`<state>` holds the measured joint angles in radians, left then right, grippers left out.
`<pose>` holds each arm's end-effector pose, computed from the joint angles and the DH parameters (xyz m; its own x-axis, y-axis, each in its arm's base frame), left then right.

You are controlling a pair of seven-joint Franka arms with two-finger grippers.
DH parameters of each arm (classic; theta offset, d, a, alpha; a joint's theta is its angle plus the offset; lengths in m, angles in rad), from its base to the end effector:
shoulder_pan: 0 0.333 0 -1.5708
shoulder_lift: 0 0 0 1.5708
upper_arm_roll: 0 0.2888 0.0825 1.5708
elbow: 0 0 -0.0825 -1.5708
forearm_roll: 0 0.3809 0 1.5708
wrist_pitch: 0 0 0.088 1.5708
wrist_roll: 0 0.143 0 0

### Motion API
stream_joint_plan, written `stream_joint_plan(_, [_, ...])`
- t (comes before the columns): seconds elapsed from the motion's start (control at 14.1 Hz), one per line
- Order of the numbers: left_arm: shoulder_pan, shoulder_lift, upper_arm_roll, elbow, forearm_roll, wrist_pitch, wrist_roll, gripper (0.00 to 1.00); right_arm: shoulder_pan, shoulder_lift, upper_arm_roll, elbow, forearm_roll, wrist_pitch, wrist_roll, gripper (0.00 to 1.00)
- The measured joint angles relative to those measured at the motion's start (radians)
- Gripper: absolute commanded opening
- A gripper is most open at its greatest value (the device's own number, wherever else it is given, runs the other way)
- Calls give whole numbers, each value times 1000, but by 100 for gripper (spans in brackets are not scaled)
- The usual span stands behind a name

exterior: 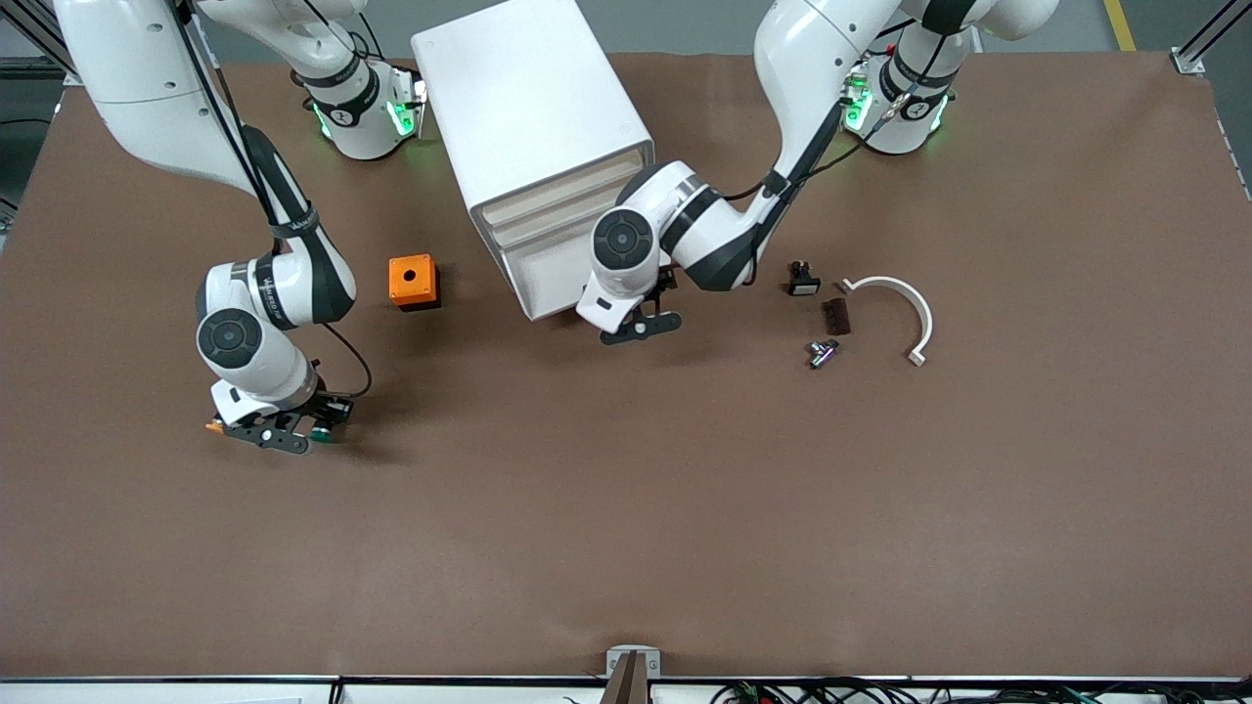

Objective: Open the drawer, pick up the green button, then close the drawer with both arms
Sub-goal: 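Push the drawer shut with the left gripper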

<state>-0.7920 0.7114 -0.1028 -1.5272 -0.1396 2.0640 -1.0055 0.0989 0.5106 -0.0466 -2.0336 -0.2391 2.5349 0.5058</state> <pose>0.4110 -0.5219 0.1742 0.9477 0.2059 -0.2440 0.1979 -0.9786 -0.0569 0.5820 0.0272 0.1328 0.9685 -0.2435 0.0522 -0.2486 -0.9571 0.1487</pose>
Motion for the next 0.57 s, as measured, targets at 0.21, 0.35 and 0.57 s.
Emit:
stream_joint_plan(0.21, [-30, 4, 0, 0, 0, 0, 0, 100, 0, 0, 0, -1, 0, -1, 8, 0])
stream_joint_plan(0.35, [-44, 5, 0, 0, 0, 0, 0, 100, 0, 1, 0, -1, 0, -1, 10, 0])
stream_joint_plan(0.57, [-70, 4, -3, 5, 0, 0, 0, 100, 0, 6, 0, -1, 0, 1, 10, 0])
